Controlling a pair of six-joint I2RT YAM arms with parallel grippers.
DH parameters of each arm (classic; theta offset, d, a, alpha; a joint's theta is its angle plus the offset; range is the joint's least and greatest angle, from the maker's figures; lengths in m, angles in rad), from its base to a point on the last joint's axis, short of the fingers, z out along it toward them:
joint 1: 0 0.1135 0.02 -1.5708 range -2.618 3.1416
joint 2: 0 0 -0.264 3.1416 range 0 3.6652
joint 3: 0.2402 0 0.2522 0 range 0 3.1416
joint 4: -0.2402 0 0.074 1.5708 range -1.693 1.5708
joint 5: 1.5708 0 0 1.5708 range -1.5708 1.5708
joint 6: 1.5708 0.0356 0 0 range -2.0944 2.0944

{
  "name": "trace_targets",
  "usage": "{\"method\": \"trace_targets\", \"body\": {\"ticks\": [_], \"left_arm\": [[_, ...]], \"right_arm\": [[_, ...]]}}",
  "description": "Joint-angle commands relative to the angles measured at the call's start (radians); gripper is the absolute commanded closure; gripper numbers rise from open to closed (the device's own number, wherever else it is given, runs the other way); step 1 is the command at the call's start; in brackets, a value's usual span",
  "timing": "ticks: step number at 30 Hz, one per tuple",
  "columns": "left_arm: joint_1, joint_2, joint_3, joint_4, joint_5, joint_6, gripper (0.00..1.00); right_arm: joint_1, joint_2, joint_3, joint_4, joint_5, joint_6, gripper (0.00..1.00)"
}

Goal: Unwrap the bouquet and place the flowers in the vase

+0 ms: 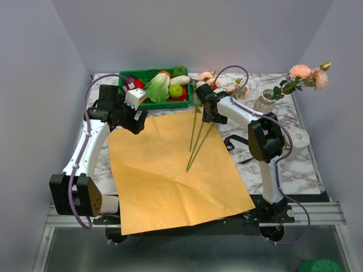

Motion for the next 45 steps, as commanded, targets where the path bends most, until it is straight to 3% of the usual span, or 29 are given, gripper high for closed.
{"method": "trace_targets", "body": {"ticks": [1, 7, 22, 26, 31, 34, 35, 38, 45], "left_arm": [[0.005, -0.028, -0.007, 0.014, 0.005, 0.015, 0.01], [0.005, -0.017, -0.001, 0.012, 0.001, 0.015, 0.01], [0.005, -0.003, 0.015, 0.003, -0.021, 0.021, 0.01], [0.005, 0.004, 0.010, 0.006, -0.022, 0.021, 0.01], [0.005, -0.003, 0.001, 0.006, -0.027, 0.024, 0.01], [0.005, -0.014, 0.002, 0.007, -0.032, 0.029, 0.01], [0.005, -0.022, 0.001, 0.004, -0.035, 0.030, 0.01], [0.005, -0.031, 0.004, -0.003, -0.038, 0.035, 0.01], [0.005, -0.045, 0.013, -0.014, -0.045, 0.038, 0.01]], "right_arm": [[-0.036, 0.053, 0.067, -0.048, -0.004, 0.014, 0.28], [-0.058, 0.099, 0.127, -0.040, -0.051, 0.003, 0.40], [-0.084, 0.197, 0.173, -0.032, -0.134, 0.032, 0.44], [-0.089, 0.194, 0.165, -0.017, -0.148, 0.034, 0.60], [-0.089, 0.185, 0.151, -0.018, -0.166, 0.049, 0.67], [-0.089, 0.177, 0.138, -0.017, -0.177, 0.063, 0.77], [-0.089, 0.174, 0.130, -0.018, -0.179, 0.066, 0.86], [-0.089, 0.137, 0.107, 0.001, -0.176, 0.066, 0.99], [-0.089, -0.143, -0.063, 0.190, -0.126, -0.003, 0.99]]}}
